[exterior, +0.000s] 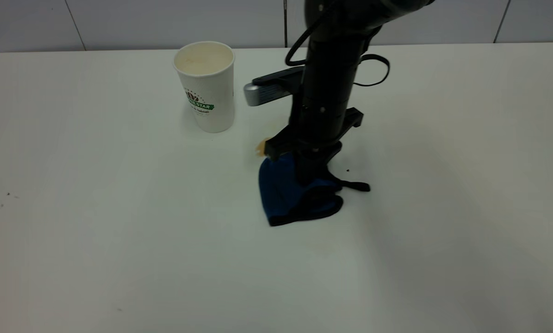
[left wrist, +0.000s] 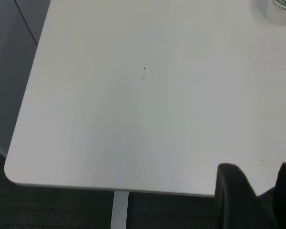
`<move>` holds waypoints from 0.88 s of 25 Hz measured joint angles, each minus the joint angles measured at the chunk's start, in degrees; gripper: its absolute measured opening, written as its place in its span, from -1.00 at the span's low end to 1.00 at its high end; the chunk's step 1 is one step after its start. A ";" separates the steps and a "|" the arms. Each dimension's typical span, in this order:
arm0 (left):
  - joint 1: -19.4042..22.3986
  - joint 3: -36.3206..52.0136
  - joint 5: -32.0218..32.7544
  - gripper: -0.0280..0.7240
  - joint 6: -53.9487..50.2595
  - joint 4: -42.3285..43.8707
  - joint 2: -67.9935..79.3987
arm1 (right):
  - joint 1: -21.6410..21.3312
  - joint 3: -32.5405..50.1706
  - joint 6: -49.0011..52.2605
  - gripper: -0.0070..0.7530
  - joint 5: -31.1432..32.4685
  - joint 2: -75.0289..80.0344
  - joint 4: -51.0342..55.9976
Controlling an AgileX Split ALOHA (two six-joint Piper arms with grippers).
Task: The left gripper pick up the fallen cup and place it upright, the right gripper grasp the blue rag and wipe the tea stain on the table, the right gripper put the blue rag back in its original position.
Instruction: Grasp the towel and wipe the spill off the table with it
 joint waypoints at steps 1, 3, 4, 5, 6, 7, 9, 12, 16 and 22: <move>0.00 0.00 0.00 -0.30 0.00 0.00 0.00 | 0.98 0.00 0.34 -0.84 -1.46 0.05 0.00; 0.00 0.00 0.00 -0.30 0.00 0.00 0.00 | 2.19 0.00 1.41 -0.84 -4.81 0.11 0.15; 0.00 0.00 0.00 -0.30 0.00 0.00 0.00 | 2.48 0.00 2.22 -0.84 -6.72 0.19 0.25; 0.00 0.00 0.00 -0.30 0.00 0.00 0.00 | 2.53 0.00 3.06 -0.84 -8.67 0.30 0.48; 0.00 0.00 0.00 -0.30 0.00 0.00 0.00 | 2.53 0.00 3.58 -0.84 -10.48 0.37 0.48; 0.00 0.00 0.00 -0.30 0.00 0.00 0.00 | 2.46 0.00 4.17 -0.84 -11.91 0.48 0.42; 0.00 0.00 0.00 -0.30 0.00 0.00 0.00 | 2.20 0.00 4.91 -0.84 -14.91 0.53 0.42; 0.00 0.00 0.00 -0.30 0.00 0.00 0.00 | 1.31 0.00 6.45 -0.84 -18.10 1.14 0.47; 0.00 0.00 0.00 -0.30 0.06 0.00 0.00 | -0.14 0.00 7.36 -0.84 -20.68 2.43 1.29; 0.00 0.00 0.00 -0.30 0.06 0.00 0.00 | -3.03 -0.13 7.59 -0.84 -25.43 3.05 1.43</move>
